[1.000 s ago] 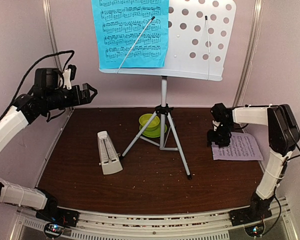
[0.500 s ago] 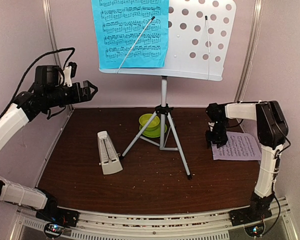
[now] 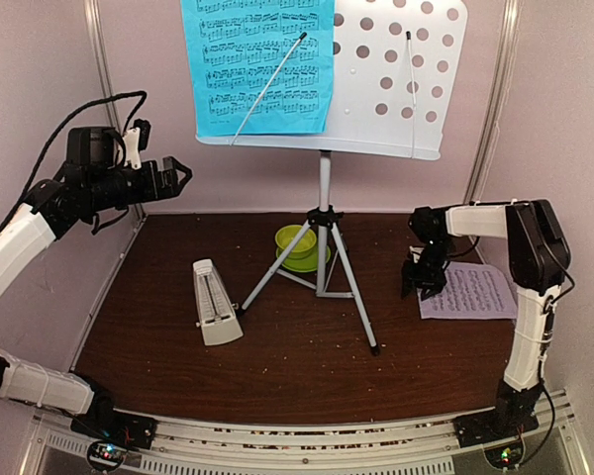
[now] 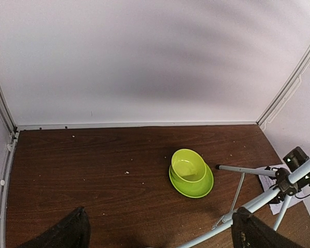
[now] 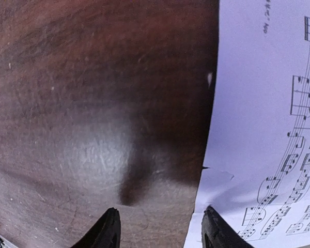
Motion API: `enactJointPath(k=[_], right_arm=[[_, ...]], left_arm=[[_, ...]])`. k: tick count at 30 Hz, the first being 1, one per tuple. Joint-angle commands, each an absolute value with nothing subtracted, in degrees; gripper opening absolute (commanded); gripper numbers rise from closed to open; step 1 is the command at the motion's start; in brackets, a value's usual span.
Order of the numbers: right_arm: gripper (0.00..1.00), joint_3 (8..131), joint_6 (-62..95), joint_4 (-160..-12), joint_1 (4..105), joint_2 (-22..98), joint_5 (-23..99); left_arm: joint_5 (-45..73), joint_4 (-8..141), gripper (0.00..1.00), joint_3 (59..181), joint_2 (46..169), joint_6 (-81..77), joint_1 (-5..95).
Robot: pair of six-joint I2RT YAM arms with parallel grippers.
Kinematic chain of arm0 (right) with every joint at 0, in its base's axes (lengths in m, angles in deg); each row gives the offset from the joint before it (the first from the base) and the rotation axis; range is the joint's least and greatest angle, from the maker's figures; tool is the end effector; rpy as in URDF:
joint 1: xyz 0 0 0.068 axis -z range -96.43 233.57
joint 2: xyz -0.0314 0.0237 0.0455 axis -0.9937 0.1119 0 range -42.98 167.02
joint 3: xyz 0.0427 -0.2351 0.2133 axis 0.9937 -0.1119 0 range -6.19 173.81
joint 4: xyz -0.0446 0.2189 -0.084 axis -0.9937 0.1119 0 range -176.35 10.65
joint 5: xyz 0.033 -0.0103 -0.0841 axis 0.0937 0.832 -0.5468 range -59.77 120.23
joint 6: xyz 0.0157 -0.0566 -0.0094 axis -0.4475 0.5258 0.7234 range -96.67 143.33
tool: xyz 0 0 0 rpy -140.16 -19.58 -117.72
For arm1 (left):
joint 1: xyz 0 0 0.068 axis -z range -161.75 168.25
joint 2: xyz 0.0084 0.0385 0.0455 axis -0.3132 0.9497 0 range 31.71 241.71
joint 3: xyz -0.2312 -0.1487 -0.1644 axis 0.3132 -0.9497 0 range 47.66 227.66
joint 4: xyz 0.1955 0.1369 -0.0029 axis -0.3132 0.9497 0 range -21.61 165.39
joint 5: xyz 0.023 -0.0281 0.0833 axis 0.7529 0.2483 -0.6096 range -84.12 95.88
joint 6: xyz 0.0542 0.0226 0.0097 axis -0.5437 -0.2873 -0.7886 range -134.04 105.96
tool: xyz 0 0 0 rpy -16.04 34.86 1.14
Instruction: Set up the instrument practice props
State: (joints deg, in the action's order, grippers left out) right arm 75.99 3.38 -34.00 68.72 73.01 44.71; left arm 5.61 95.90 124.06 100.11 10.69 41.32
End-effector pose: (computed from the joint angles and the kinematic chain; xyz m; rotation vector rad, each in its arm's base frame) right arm 0.3660 0.1084 0.2059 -0.1248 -3.1005 -0.4073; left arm 0.2078 -0.0882 0.4552 -0.0317 1.9506 -0.5544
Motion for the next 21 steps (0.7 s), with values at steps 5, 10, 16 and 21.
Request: enactJointPath(k=[5, 10, 16, 21], right_arm=[[0.56, 64.35, -2.76, -44.18, 63.5, 66.52, 55.22], [0.55, 60.5, -2.67, -46.46, 60.85, 60.74, 57.17], [0.58, 58.14, -3.91, -44.93, 60.13, 47.98, 40.42], [0.68, 57.81, -2.3, -42.39, 58.15, 46.28, 30.25]], left_arm=[[5.53, 94.14, 0.98, 125.51, 99.12, 9.79, 40.88], [6.3, 94.14, 0.98, 126.17, 99.34, 9.81, 40.89], [6.46, 94.32, 0.98, 126.11, 98.62, 9.8, 40.91], [6.79, 94.33, 0.98, 126.51, 98.87, 9.69, 40.92]])
